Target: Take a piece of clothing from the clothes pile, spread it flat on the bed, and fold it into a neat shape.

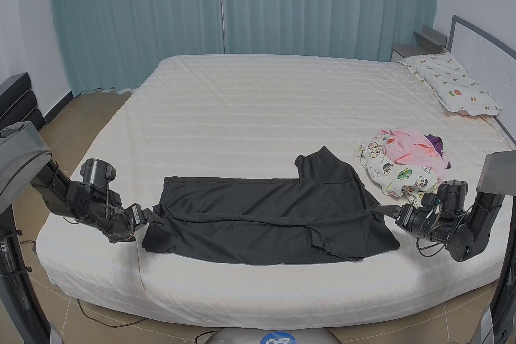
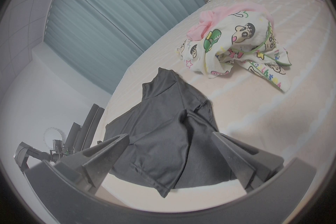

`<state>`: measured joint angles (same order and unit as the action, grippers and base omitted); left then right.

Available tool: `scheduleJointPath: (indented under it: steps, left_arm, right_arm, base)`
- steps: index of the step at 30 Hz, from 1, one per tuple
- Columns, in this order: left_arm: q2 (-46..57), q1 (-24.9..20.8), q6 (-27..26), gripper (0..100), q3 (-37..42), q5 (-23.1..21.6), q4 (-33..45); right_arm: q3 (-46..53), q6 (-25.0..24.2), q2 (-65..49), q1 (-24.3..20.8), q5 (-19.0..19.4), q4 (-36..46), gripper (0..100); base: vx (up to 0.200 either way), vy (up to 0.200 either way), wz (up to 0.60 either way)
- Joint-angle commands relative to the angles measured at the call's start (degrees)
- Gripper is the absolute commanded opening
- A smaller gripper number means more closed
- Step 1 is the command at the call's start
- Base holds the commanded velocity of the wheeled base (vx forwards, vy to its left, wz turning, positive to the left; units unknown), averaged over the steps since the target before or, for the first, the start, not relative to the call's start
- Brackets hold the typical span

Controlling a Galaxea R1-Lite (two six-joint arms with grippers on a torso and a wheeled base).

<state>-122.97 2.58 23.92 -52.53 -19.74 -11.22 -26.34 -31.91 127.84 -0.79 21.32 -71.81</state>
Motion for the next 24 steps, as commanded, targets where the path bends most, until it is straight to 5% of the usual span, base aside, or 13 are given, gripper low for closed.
scheduleJointPath:
  steps: [1, 8, 9, 24]
  left_arm:
    - [-1.9, 0.6, -2.1, 100, 0.7, -1.5, 0.0]
    - [-5.5, 0.2, -4.8, 100, -1.5, -1.4, -0.4]
    - [-5.9, 0.2, -5.1, 0, -1.6, -1.4, -1.0]
    - [-2.7, 1.4, -8.7, 0, 4.4, 3.2, -1.7]
  right_arm:
    - [1.5, 0.0, -0.6, -1.1, 0.0, -0.4, 100]
    - [0.9, -0.1, -0.2, -2.6, 0.1, -0.3, 100]
    - [1.0, 0.0, 0.0, -2.6, 0.0, -0.3, 100]
    - [1.3, -0.1, -0.5, -2.5, 0.0, -0.4, 100]
  base:
    - [0.000, 0.000, 0.00]
    - [0.000, 0.000, 0.00]
    - [0.000, 0.000, 0.00]
    - [0.000, 0.000, 0.00]
